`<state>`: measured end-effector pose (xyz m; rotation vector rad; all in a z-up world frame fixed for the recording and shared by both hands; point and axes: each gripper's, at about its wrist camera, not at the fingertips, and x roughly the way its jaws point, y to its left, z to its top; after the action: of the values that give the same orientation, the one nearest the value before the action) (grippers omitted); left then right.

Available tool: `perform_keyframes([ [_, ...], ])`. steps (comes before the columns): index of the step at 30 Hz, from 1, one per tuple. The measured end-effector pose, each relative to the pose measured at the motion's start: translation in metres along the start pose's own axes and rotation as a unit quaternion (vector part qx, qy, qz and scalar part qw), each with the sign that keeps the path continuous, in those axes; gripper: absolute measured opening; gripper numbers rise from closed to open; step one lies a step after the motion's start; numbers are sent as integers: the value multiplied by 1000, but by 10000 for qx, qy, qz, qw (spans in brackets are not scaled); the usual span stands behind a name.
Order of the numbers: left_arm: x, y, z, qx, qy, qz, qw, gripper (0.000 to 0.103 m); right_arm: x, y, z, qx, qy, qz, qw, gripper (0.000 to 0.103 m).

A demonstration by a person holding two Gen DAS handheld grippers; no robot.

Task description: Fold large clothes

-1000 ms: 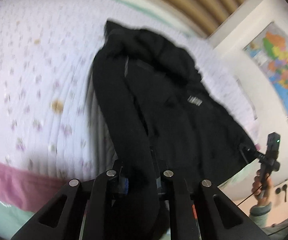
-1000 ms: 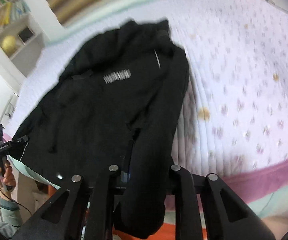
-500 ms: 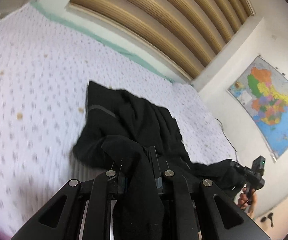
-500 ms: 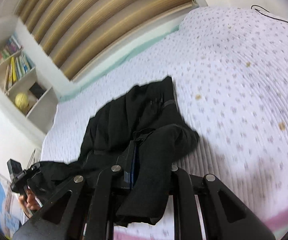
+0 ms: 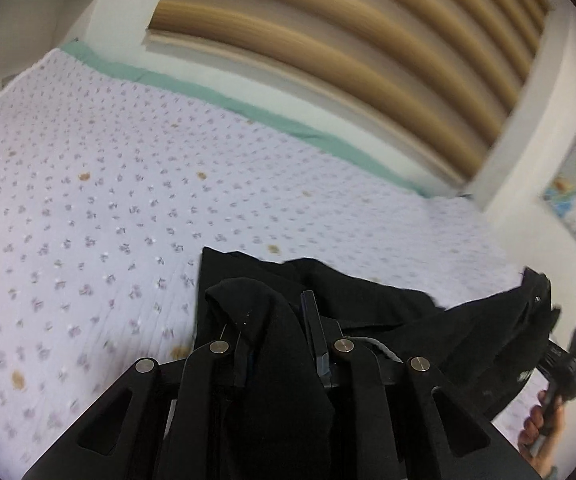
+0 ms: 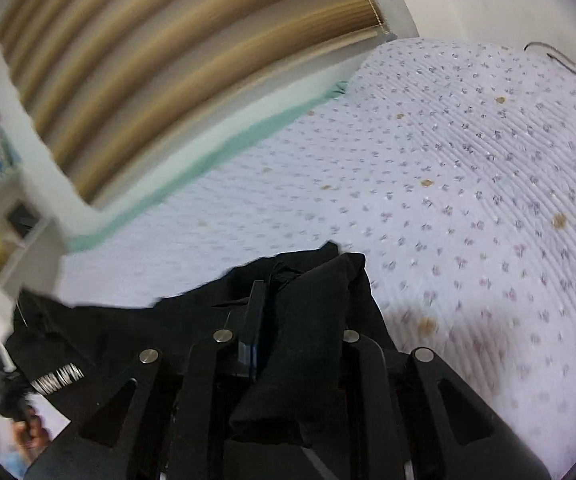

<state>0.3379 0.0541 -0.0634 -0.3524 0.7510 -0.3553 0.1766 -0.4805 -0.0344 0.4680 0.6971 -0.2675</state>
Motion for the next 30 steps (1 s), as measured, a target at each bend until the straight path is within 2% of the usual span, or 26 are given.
perform_keyframes([
  [3, 56, 17, -6, -250, 272, 73, 9993, 22, 55, 0, -11, -252, 327, -323, 9986, 24],
  [5, 95, 29, -18, -393, 593, 93, 9974, 24, 91, -6, -21, -323, 587, -424, 9969, 26],
  [7, 114, 34, -28, -308, 678, 124, 9971, 25, 124, -14, -35, -312, 849, -412, 9950, 27],
  [9, 125, 36, -35, -228, 682, 165, 9973, 26, 141, -20, -41, -250, 882, -462, 9947, 28],
  [13, 132, 40, -40, -282, 718, 103, 9970, 27, 144, -22, -49, -281, 722, -443, 9960, 28],
  [16, 128, 39, -40, -253, 713, 21, 9971, 28, 138, -24, -47, -139, 800, -301, 9962, 29],
  [19, 107, 26, -35, 291, 853, -23, 9959, 31, 116, -28, -37, -50, 957, -108, 9953, 32],
  [20, 95, 21, -34, 524, 813, -52, 9953, 31, 102, -28, -32, -54, 892, -112, 9959, 35],
  [22, 59, 14, -28, 1000, 561, -168, 9933, 37, 76, -27, -21, -56, 700, -8, 9975, 43],
  [24, 29, 18, -15, 1012, 533, -577, 9918, 55, 51, -26, -9, -27, 540, 231, 9983, 49],
  [25, 16, 24, -6, 841, 571, -868, 9910, 60, 38, -26, -3, 9, 482, 376, 9981, 51],
  [26, 4, 31, 3, 624, 603, -1126, 9898, 70, 28, -27, 2, 86, 497, 600, 9969, 56],
  [27, -9, 41, 13, 355, 635, -1531, 9855, 77, 23, -28, 5, 198, 552, 852, 9946, 66],
  [28, -19, 52, 20, 63, 682, -2113, 9750, 79, 16, -34, 7, 450, 633, 1289, 9886, 72],
  [29, -28, 69, 27, -367, 765, -2798, 9563, 80, 9, -40, 8, 684, 632, 1562, 9833, 79],
  [30, -33, 76, 30, -561, 765, -2983, 9497, 80, 2, -43, 9, 768, 612, 1646, 9815, 83],
])
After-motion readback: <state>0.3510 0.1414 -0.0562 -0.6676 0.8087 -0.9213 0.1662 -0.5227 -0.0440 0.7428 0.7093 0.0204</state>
